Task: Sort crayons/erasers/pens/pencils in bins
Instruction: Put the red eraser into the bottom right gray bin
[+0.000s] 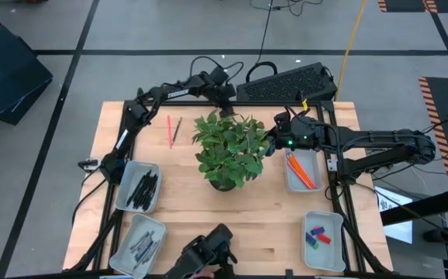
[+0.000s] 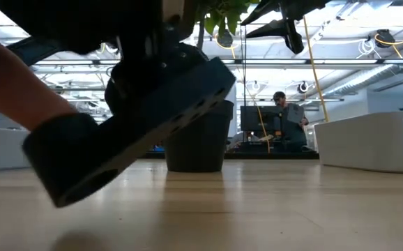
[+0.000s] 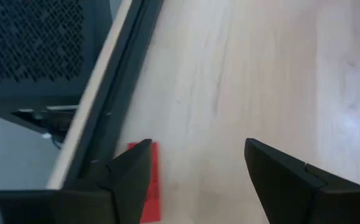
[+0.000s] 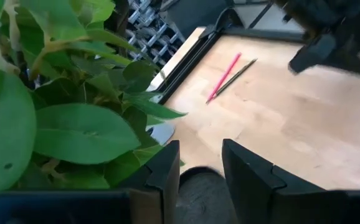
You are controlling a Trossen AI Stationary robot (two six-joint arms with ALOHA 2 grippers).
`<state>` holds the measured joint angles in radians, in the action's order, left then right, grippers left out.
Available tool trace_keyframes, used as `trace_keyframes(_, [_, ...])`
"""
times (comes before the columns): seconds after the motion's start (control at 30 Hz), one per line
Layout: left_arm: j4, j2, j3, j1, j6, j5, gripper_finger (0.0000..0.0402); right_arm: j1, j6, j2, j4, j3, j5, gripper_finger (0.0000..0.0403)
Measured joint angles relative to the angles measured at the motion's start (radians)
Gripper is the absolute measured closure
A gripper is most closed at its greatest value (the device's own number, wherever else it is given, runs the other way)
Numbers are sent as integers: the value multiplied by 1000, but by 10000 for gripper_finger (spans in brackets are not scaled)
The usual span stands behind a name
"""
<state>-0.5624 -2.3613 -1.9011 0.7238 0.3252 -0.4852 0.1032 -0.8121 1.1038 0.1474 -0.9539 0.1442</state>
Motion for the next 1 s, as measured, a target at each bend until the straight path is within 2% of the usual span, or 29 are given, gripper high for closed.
trace_keyframes(0.17, [12,-2,14,11,125,72,147,0,-62,0,0,0,-19,291])
trace_keyframes(0.27, [-1,-2,42,13,198,81,147,0,-89,0,0,0,-19,291])
trace_keyframes(0.47, [-6,-1,46,-16,246,161,154,0,-136,0,0,0,-18,291])
trace_keyframes(0.57, [-15,-1,46,-14,231,173,186,-1,-179,0,0,0,-18,291])
trace_keyframes(0.73, [-26,-1,45,-6,148,213,269,-14,-221,0,-1,0,-19,291])
trace_keyframes(1.0, [-115,4,41,-23,151,233,374,-20,-224,0,-5,0,-16,291])
